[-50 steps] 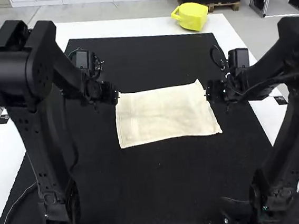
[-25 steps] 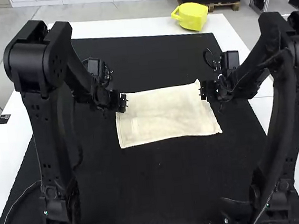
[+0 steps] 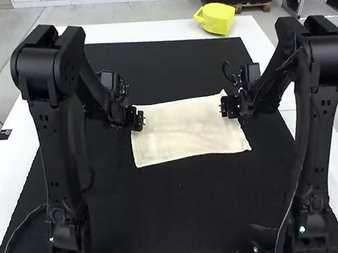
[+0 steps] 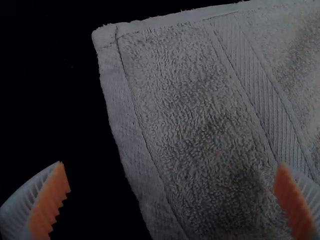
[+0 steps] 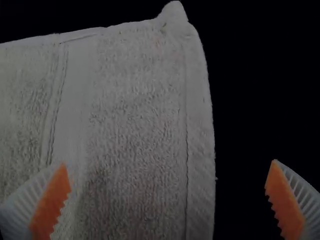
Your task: Fold the towel.
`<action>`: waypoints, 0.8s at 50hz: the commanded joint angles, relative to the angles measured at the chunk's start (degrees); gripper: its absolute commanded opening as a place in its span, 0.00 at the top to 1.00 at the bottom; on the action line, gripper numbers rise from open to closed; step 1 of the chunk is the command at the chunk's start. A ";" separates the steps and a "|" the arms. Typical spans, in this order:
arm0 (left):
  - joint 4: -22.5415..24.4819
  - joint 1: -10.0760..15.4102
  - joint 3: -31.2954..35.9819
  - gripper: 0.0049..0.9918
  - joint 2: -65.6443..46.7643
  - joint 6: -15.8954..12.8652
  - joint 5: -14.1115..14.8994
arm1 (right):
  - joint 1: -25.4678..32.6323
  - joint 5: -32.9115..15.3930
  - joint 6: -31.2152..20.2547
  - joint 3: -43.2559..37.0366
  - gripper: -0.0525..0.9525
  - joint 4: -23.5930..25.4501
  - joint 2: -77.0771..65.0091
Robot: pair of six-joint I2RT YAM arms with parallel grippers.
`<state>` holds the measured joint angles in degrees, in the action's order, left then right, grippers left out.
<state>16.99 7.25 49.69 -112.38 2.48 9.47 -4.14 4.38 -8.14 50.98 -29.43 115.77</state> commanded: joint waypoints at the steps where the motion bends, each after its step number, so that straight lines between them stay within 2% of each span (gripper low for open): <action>1: 0.14 -0.21 1.46 0.03 -0.74 0.42 0.37 | -0.78 -1.39 -1.00 2.19 0.05 -0.72 1.13; 15: -0.82 -0.21 1.37 0.04 -1.27 0.16 -0.16 | -0.78 -2.19 -1.00 3.95 0.05 0.16 3.68; 21: -1.09 -0.39 1.28 0.06 -1.35 -0.20 -0.16 | -0.78 -2.10 -1.00 4.39 0.08 1.66 4.82; 28: -1.09 -0.74 1.20 0.09 -1.79 -0.28 -0.16 | -0.78 -2.36 -1.09 4.48 0.18 1.92 5.61; 31: -1.09 -0.74 1.20 0.09 -2.23 -0.55 -0.16 | -0.78 -2.10 -1.17 4.48 0.26 1.92 5.61; 34: -1.17 -0.74 1.11 0.19 -2.85 -0.90 -0.25 | -0.69 -1.75 -1.35 4.48 0.36 1.92 5.70; 36: -1.17 -0.74 1.11 0.30 -3.37 -1.34 -0.25 | -0.69 -1.39 -2.14 4.57 0.45 2.10 6.05; 38: -1.26 -0.74 1.11 0.50 -3.99 -2.04 -0.25 | -0.60 -0.52 -2.58 4.74 0.61 2.62 6.31; 40: -1.26 -0.74 1.11 0.74 -4.60 -2.30 -0.51 | -0.52 0.45 -2.76 4.83 0.84 3.06 6.58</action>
<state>16.58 6.15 50.54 -113.73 1.28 7.29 -5.26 6.26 -9.19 54.89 -27.77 120.01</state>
